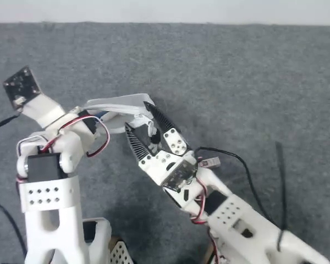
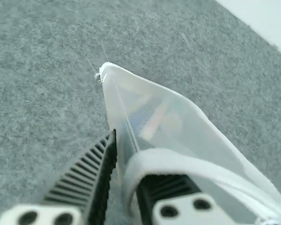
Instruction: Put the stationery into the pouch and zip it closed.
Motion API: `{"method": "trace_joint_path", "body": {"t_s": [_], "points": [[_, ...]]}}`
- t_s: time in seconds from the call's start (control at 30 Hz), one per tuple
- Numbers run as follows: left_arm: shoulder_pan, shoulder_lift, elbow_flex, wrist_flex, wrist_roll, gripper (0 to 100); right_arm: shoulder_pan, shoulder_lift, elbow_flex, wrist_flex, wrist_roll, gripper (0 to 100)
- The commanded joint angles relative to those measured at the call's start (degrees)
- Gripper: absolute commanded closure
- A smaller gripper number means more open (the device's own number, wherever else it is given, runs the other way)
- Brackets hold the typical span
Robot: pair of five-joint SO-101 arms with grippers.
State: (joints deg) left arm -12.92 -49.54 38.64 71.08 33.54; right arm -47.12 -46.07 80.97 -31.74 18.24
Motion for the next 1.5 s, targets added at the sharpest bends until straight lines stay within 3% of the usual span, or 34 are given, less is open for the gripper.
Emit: {"method": "trace_joint_path", "body": {"t_s": [0.0, 0.23, 0.6, 0.7, 0.93, 1.23, 1.47], "points": [[-2.7, -3.1, -2.1, -2.9, -0.3, 99, 2.6, -15.0, -3.2, 22.2, 0.4, 81.1], [-4.1, -3.1, -2.2, -3.2, -0.2, 99, 5.3, -27.9, -5.2, 40.3, 0.4, 81.1], [-11.3, -2.8, -2.1, -5.5, 3.1, 99, 6.0, -26.2, -6.6, 46.2, 0.5, 81.1], [-12.1, -2.9, -2.1, -5.5, 3.1, 99, 8.9, -22.5, -13.3, 55.7, -0.1, 81.1], [-12.1, -2.9, -2.1, -5.5, 3.1, 99, 15.4, -7.9, -28.7, 73.4, -13.9, 81.1], [-12.0, -2.8, -2.1, -5.5, 3.1, 99, 15.4, 13.2, -36.7, 77.5, -19.6, 81.1], [-12.0, -2.8, -2.0, -5.5, 3.1, 99, 15.4, 21.2, -44.6, 88.1, -27.8, 81.1]]}}
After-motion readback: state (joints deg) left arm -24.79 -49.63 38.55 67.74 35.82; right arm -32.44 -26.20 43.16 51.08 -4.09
